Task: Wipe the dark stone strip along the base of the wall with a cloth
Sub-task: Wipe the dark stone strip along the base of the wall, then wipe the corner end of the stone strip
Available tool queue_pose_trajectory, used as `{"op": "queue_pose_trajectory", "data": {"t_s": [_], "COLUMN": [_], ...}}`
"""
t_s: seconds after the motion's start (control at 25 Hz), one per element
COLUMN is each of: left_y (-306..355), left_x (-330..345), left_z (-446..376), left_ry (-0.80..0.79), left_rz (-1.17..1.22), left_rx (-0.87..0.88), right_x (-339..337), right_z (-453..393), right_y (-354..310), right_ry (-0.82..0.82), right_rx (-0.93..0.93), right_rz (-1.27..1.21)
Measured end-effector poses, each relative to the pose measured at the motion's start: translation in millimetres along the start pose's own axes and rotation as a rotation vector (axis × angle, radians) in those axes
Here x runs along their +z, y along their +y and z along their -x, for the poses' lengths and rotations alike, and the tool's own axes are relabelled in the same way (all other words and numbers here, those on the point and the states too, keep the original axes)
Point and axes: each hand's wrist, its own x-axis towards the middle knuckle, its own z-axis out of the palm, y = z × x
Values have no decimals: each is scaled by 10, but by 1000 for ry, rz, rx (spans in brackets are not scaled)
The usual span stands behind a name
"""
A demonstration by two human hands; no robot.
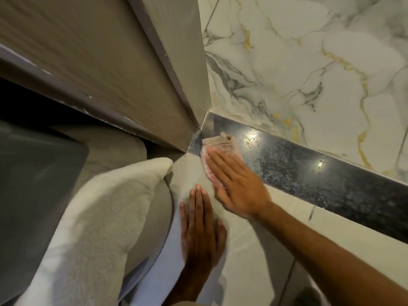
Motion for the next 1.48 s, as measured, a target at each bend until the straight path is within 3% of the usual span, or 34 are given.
{"op": "queue_pose_trajectory", "data": {"t_s": [0.08,0.2,0.32,0.4,0.48,0.72,0.84,0.96,1.28,1.48], "left_y": [8,-19,-10,-23,-62,101,264,577,1283,755], "left_x": [4,24,56,69,84,-255,-848,-1853,-5144,-6312], "left_z": [-1,-11,1,15,12,-43,-71,-15,526,1029], "left_ry": [-7,-1,27,28,19,-92,-121,-184,-236,-350], "left_rz": [4,0,-3,14,-10,-143,-206,-183,-118,-83], "left_rx": [2,-10,5,-5,2,1,59,92,196,171], "right_x": [-77,-112,-7,-6,-34,-457,-1062,-1993,-4986,-5848], "right_z": [-42,-654,-683,-299,46,460,501,688,1285,1329], "right_y": [298,94,-224,-173,-64,-148,-285,-544,-2021,-3135], "right_ry": [14,74,27,29,68,-55,-14,162,226,252], "right_rx": [135,432,280,103,52,388,760,969,980,913], "right_rz": [22,-18,-42,-44,-67,-408,-803,-899,-962,-913]}}
